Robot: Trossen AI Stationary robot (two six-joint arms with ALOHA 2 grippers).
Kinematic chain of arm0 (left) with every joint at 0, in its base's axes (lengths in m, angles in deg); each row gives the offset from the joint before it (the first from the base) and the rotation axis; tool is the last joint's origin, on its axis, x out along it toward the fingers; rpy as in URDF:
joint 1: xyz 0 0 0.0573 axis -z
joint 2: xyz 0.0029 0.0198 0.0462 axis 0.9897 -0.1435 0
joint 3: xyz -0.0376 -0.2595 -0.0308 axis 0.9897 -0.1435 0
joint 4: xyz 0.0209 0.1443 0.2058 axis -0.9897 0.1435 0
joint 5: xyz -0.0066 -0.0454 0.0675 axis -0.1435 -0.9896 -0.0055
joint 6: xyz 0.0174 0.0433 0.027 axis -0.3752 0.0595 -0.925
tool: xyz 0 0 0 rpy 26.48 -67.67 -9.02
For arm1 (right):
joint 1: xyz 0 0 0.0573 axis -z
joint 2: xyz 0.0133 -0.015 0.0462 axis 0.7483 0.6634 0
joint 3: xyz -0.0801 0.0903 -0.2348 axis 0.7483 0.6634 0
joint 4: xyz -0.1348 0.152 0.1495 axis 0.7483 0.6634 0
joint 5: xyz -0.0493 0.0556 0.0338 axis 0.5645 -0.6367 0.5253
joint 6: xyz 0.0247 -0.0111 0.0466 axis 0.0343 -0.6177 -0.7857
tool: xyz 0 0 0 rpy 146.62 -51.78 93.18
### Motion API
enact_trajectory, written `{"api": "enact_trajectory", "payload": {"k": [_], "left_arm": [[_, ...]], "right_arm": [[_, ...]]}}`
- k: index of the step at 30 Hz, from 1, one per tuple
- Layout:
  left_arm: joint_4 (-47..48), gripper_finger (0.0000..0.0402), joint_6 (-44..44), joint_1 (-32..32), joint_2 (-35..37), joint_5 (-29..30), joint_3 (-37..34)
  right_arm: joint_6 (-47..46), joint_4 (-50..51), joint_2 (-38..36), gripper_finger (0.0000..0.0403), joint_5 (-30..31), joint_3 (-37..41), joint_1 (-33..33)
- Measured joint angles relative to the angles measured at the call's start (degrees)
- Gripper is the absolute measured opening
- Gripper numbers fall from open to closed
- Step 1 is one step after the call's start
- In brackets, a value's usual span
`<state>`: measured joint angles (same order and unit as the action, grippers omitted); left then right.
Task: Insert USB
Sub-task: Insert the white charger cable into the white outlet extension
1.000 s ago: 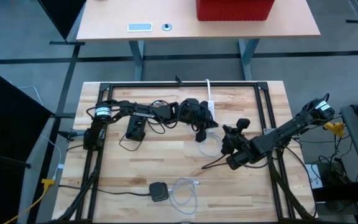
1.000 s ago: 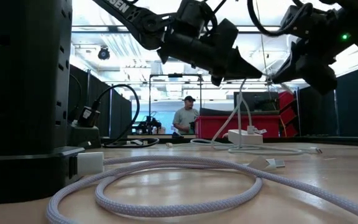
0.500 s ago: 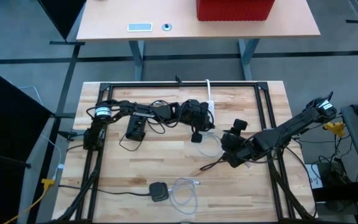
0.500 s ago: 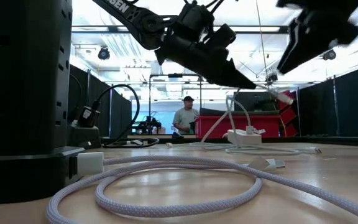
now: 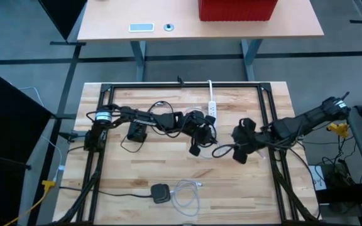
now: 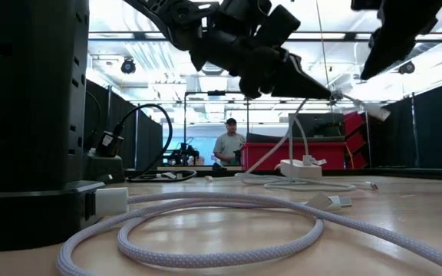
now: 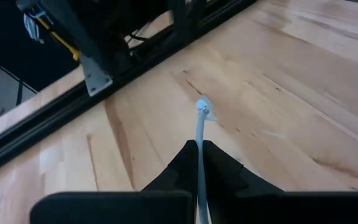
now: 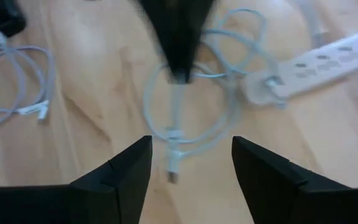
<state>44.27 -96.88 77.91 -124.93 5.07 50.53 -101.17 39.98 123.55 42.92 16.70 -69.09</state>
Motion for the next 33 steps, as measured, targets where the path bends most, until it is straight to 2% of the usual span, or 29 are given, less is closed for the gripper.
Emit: {"api": "enact_trajectory", "payload": {"k": [2, 5, 16, 19, 28, 33], "left_arm": [[0.0, 0.0001, 0.3, -0.1, 0.2, 0.3, 0.0], [0.0, 0.0001, 1.0, -0.1, 0.2, 0.4, 0.0], [0.0, 0.0001, 1.5, -0.1, 0.3, 0.4, 0.0], [0.1, 0.0001, 1.6, -0.1, 0.3, 0.4, 0.0], [0.1, 0.0001, 1.6, 0.0, 0.3, 0.4, 0.0], [0.0, 0.0001, 1.5, 0.0, 0.3, 0.4, 0.0]], "right_arm": [[1.0, -4.0, 1.1, 0.0203, -2.4, 1.3, 0.2], [2.0, -6.1, 2.5, 0.0199, -2.8, 1.5, 0.2], [4.7, -7.3, 8.5, 0.0179, -4.3, 1.6, 2.0], [5.0, -7.1, 8.5, 0.0157, -4.7, 1.6, 2.1], [5.1, -7.2, 8.2, 0.0059, -11.3, 1.6, 6.2], [4.7, -7.3, 8.3, 0.0028, -13.1, 1.6, 8.3]]}}
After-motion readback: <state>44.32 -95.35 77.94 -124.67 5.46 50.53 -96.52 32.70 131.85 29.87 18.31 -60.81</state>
